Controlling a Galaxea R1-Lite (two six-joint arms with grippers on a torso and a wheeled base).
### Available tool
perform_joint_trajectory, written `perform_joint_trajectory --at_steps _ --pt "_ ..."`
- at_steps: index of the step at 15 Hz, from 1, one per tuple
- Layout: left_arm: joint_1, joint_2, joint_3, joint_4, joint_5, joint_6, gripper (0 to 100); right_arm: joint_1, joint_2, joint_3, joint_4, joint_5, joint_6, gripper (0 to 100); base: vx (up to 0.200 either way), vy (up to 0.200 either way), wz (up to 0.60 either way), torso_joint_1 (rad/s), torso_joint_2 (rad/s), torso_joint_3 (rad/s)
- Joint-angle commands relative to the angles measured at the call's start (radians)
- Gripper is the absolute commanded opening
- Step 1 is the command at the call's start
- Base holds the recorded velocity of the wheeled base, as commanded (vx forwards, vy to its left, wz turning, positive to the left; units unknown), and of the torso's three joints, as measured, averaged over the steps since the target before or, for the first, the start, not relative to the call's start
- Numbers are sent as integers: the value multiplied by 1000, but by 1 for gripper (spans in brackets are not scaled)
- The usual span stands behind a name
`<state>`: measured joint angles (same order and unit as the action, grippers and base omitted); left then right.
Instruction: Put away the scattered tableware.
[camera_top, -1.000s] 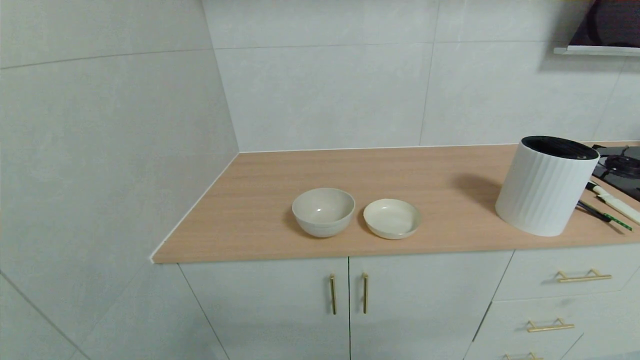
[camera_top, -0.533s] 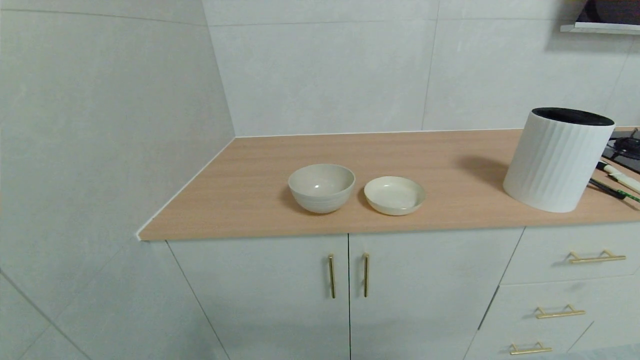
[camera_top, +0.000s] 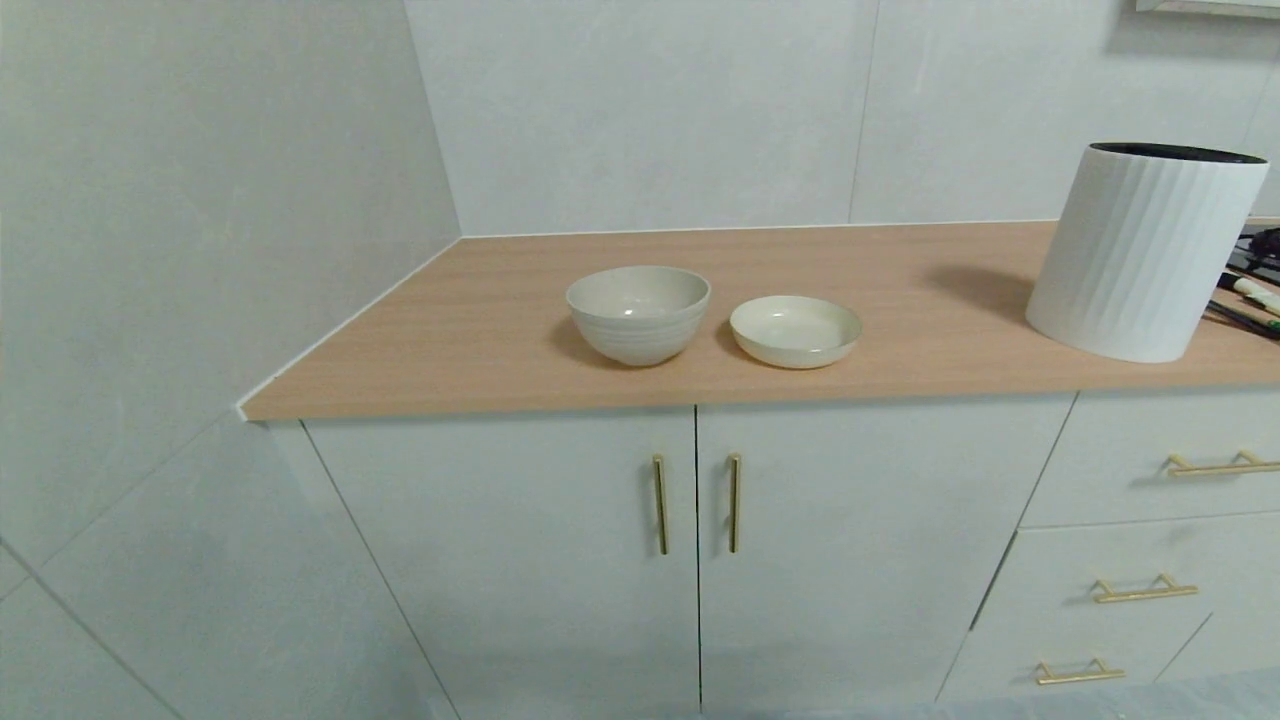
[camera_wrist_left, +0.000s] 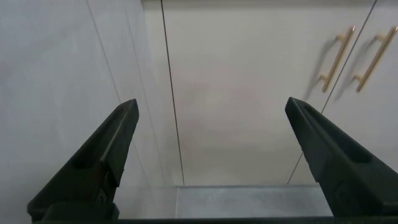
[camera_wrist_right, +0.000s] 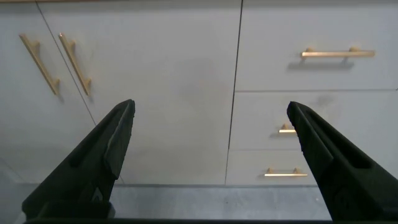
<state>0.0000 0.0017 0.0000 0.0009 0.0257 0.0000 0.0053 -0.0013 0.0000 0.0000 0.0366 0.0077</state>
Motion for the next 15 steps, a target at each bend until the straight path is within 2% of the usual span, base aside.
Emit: perform_joint_trajectory --at_steps 1,9,15 --pt "0 0 0 -1 0 -2 100 1 1 0 0 0 0 100 0 0 0 -168 471 300" --pt "0 0 0 1 0 0 100 1 1 0 0 0 0 100 0 0 0 -132 423 290" --pt "0 0 0 -1 0 -2 100 1 1 0 0 0 0 100 0 0 0 -8 33 22"
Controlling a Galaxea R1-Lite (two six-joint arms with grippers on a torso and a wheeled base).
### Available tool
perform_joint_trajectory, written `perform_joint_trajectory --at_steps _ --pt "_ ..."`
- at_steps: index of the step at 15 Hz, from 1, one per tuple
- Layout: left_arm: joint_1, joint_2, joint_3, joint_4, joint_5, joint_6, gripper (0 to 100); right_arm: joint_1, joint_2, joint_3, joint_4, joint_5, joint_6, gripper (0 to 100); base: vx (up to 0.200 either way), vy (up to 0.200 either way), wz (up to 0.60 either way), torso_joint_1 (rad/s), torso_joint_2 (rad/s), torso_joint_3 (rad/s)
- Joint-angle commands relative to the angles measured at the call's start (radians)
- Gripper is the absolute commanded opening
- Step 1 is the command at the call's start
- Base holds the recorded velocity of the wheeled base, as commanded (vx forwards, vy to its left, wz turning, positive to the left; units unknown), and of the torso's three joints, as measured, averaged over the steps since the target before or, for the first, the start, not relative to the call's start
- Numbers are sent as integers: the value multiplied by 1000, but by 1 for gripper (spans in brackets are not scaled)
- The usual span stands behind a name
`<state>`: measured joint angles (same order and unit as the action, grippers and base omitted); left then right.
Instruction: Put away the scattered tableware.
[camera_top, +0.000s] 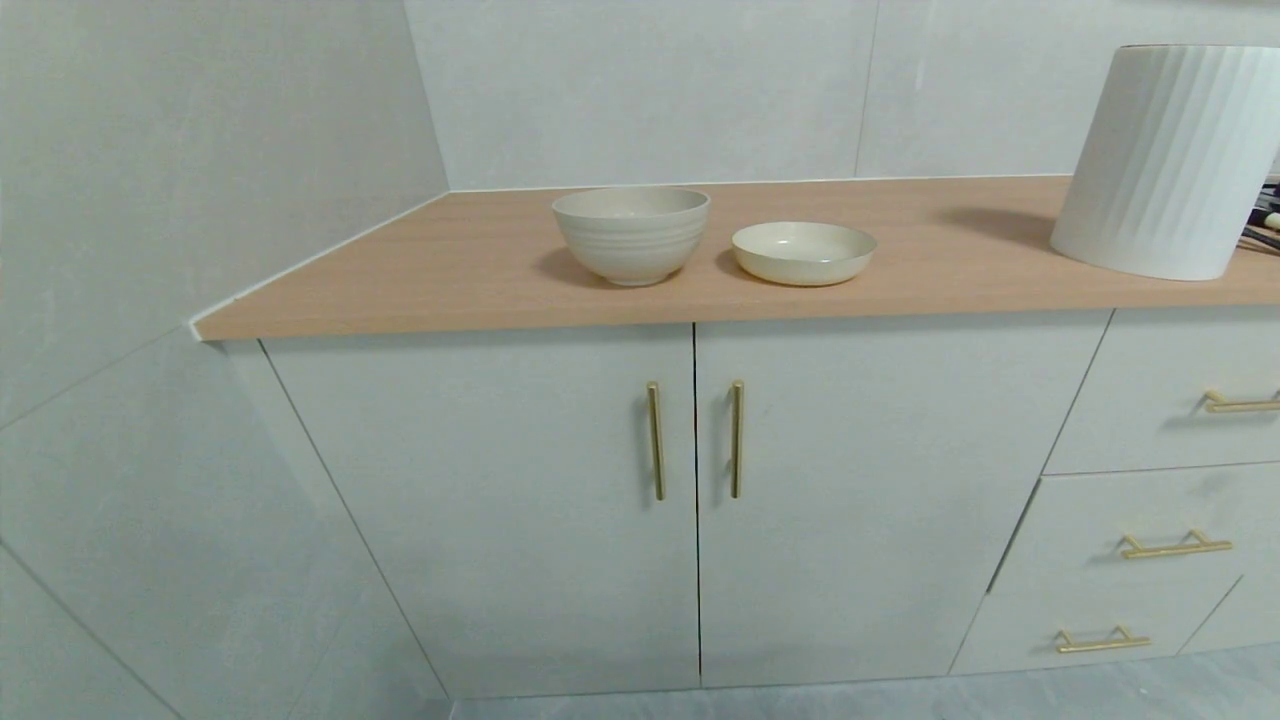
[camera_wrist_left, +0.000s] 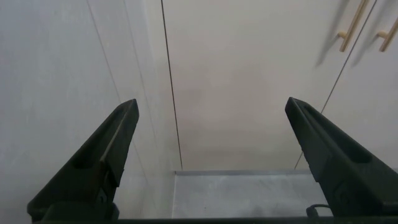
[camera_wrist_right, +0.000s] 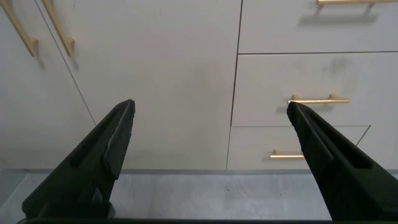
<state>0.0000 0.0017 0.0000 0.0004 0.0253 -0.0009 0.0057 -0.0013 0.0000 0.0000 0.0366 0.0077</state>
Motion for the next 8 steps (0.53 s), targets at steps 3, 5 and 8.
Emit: perform_joint_trajectory --at_steps 3,5,8 --pt "0 0 0 1 1 -1 100 0 1 0 0 0 2 100 0 0 0 0 0 0" --pt "0 0 0 0 1 1 100 0 1 0 0 0 0 100 -200 0 0 2 2 2" --pt "0 0 0 1 1 1 100 0 1 0 0 0 -2 100 -67 0 0 -1 2 2"
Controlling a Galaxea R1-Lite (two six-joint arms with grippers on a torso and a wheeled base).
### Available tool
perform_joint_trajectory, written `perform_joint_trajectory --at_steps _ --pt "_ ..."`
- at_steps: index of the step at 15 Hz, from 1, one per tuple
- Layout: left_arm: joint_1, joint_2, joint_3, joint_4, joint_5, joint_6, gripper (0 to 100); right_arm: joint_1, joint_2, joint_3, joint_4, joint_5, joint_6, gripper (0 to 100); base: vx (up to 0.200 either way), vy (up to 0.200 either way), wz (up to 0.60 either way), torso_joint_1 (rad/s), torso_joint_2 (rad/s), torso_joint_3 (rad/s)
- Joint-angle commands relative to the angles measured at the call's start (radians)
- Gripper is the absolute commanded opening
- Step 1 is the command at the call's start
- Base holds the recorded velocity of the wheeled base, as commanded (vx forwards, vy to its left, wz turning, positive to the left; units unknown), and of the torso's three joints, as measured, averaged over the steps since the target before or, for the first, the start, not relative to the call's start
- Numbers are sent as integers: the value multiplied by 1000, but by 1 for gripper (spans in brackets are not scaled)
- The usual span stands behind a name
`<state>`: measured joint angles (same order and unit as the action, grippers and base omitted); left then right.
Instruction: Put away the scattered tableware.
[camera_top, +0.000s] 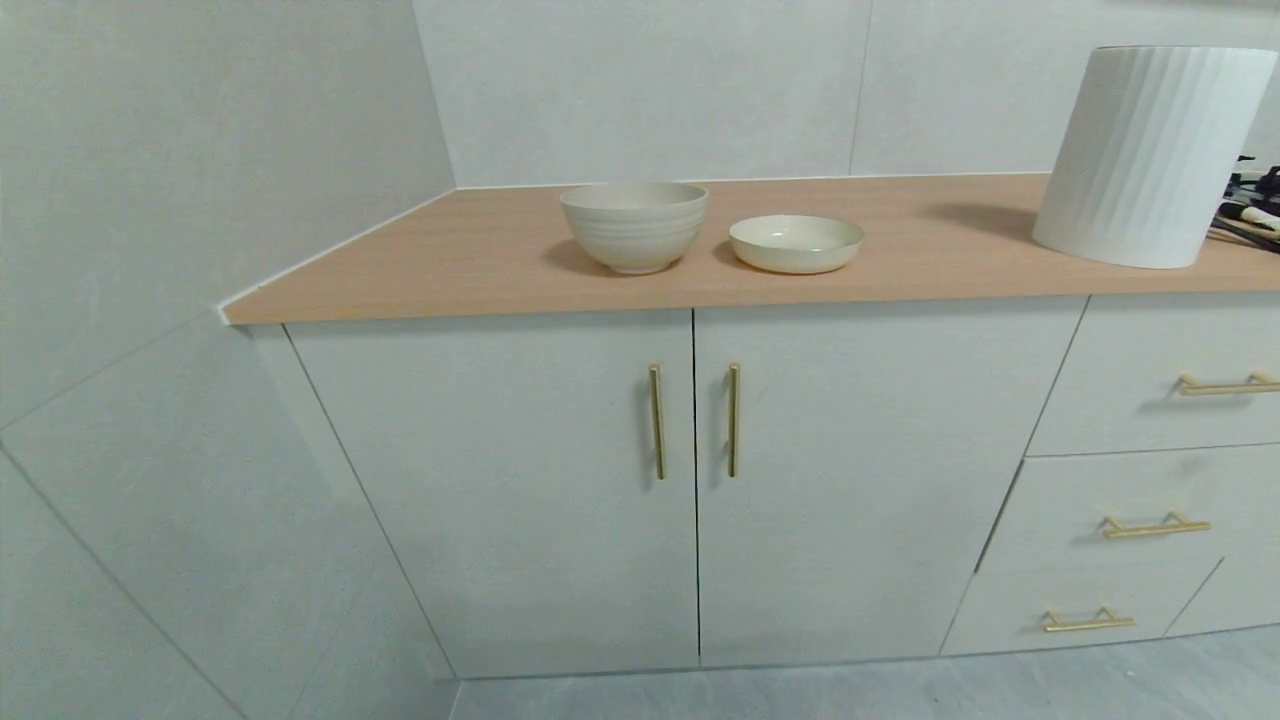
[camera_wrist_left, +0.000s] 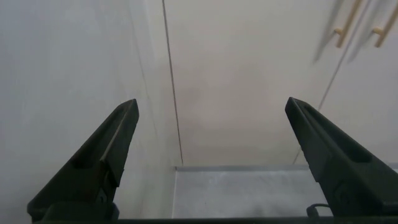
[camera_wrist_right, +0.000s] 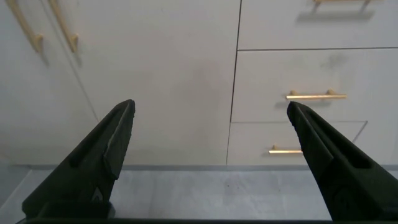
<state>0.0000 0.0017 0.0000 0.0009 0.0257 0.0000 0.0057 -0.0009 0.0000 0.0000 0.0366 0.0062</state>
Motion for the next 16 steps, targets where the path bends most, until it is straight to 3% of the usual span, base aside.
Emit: perform_joint_trajectory --at_steps 1,8,11,14,16 --pt "0 0 0 1 0 0 100 0 1 0 0 0 0 100 0 0 0 0 0 0" --pt "0 0 0 1 0 0 100 0 1 0 0 20 -28 100 0 0 0 0 0 0" --pt "0 0 0 1 0 -2 100 8 45 -169 -11 89 90 100 0 0 0 0 0 0" --pt "0 0 0 1 0 -2 100 40 156 -170 -5 128 106 100 0 0 0 0 0 0" --pt "0 0 0 -1 0 0 100 80 229 -172 -5 207 107 100 0 0 0 0 0 0"
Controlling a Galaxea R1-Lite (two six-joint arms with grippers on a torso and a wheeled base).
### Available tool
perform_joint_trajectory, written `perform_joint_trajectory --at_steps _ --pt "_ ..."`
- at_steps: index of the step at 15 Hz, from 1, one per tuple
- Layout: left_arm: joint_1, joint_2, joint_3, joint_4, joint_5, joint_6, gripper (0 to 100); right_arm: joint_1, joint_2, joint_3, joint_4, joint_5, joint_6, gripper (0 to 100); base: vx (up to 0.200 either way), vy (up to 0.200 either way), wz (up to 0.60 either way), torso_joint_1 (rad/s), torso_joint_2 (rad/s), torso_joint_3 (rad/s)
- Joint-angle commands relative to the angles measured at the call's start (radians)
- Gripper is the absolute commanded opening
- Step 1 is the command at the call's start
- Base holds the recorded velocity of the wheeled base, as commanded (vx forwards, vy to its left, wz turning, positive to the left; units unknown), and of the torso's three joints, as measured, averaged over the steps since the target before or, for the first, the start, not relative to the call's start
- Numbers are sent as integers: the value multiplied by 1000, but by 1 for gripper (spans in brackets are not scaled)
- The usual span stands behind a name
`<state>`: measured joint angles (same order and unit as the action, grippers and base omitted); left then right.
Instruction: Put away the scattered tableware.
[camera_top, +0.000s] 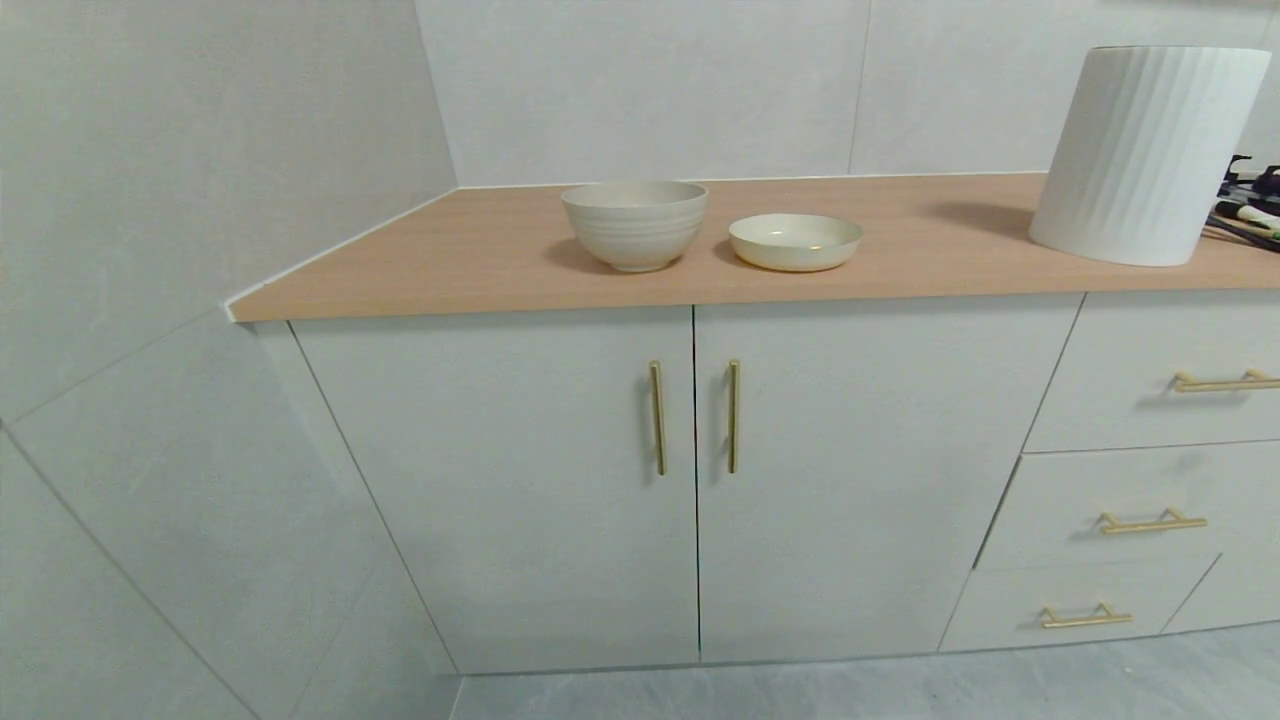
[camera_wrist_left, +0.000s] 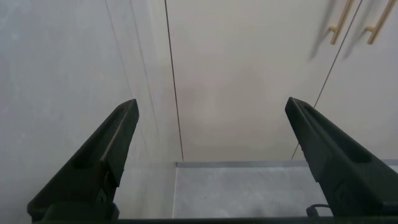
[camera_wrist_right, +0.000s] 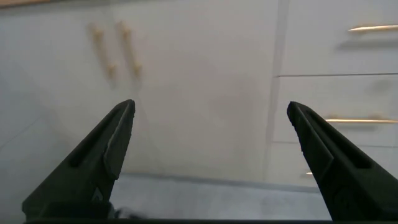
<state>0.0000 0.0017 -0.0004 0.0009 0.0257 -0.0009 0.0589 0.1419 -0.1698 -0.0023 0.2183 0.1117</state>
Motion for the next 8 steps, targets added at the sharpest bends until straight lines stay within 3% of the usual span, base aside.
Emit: perform_joint_trajectory --at_steps 1,6,8 --pt "0 0 0 1 0 -1 100 32 191 -16 -4 55 0 100 0 0 0 0 0 0" --pt "0 0 0 -1 0 2 100 98 597 -194 -38 222 0 100 0 0 0 0 0 0" --pt "0 0 0 -1 0 5 100 134 829 -277 -226 220 3 100 0 0 0 0 0 0"
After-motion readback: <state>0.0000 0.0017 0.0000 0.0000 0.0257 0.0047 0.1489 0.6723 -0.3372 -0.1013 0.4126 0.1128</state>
